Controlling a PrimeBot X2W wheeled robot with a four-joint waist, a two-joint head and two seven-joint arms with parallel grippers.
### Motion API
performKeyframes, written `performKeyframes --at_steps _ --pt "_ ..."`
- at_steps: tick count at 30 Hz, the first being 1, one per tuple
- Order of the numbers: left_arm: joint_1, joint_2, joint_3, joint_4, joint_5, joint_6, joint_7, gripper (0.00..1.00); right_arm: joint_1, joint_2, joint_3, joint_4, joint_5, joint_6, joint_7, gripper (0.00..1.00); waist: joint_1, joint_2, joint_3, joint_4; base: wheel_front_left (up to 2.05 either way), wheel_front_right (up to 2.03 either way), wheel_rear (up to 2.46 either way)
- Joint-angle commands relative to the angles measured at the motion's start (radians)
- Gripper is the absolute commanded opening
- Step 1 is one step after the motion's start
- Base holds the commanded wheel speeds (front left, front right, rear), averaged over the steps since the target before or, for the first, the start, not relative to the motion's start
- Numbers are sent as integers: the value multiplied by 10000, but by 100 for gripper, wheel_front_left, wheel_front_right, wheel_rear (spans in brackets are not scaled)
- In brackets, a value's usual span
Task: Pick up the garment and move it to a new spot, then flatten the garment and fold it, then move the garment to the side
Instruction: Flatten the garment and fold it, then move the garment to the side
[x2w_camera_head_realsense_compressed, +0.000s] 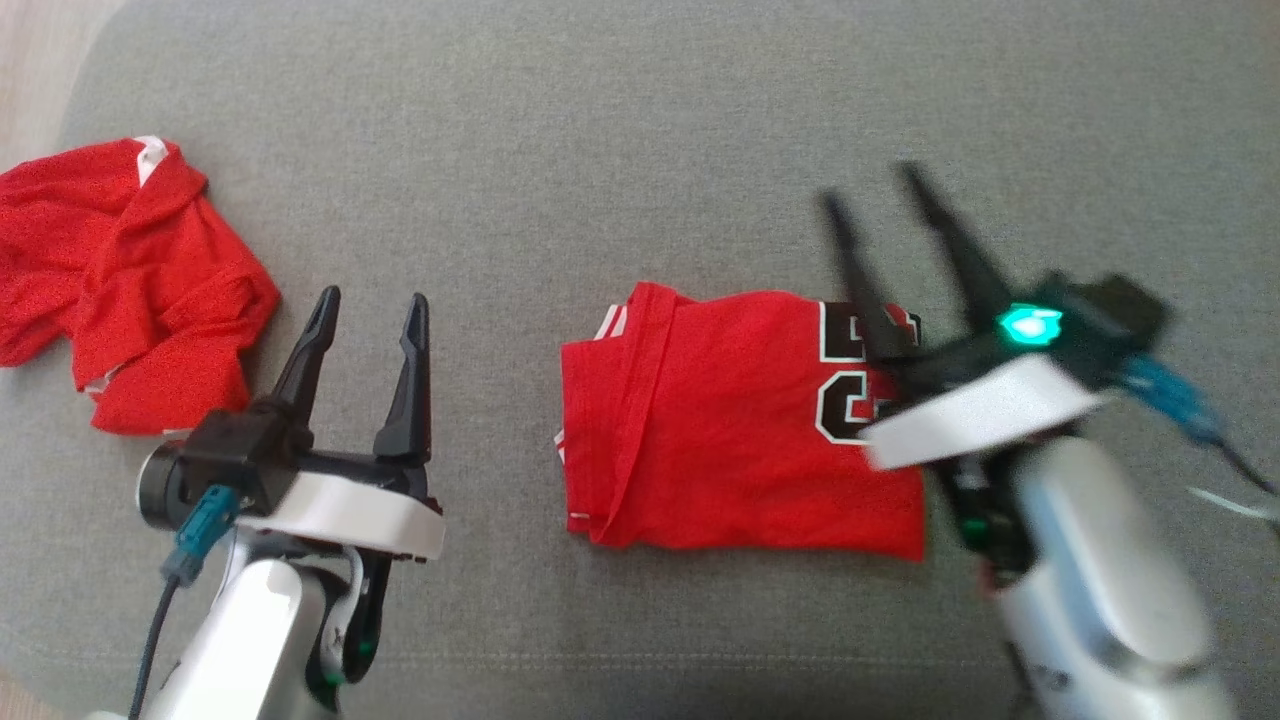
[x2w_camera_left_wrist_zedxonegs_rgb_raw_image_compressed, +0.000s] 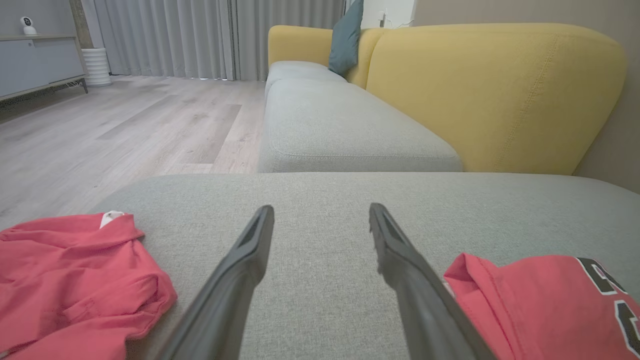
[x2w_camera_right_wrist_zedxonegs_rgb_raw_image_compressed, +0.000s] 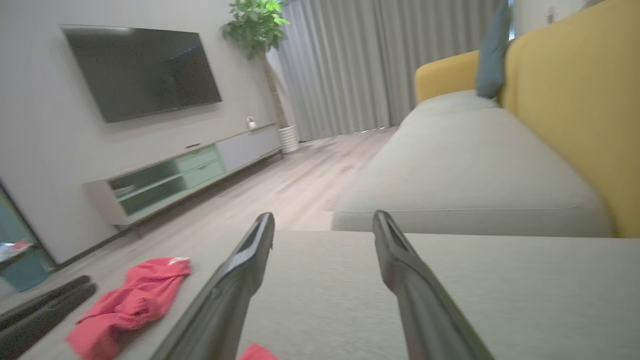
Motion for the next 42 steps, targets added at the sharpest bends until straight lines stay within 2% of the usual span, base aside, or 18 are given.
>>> performKeyframes --at_steps 1,7,12,18,29,42 --pt "-253 208 417 -353 110 77 -61 100 244 51 -19 -407 -148 -7 39 100 0 0 -23 -12 0 0 0" --pt "-149 267 410 -365 163 98 -60 100 1873 -693 -2422 -1377 -1051 -7 673 100 0 0 -357 52 0 0 0" --pt "15 347 372 -461 193 171 -17 100 3220 -831 -3340 -2373 -1286 -7 1253 100 0 0 -674 34 0 0 0" --pt "432 483 362 -625 152 294 134 100 4044 -508 -3535 -3124 -1315 -7 1701 100 0 0 -1213 -6 0 0 0" --pt "1418 653 168 -643 91 556 588 100 5110 -182 -3674 -3549 -1197 -7 2009 100 0 0 -2434 -90 0 0 0" --pt "1785 837 170 -828 53 806 817 100 5525 -3 -3749 -3583 -1059 -7 1899 100 0 0 -2637 -171 0 0 0"
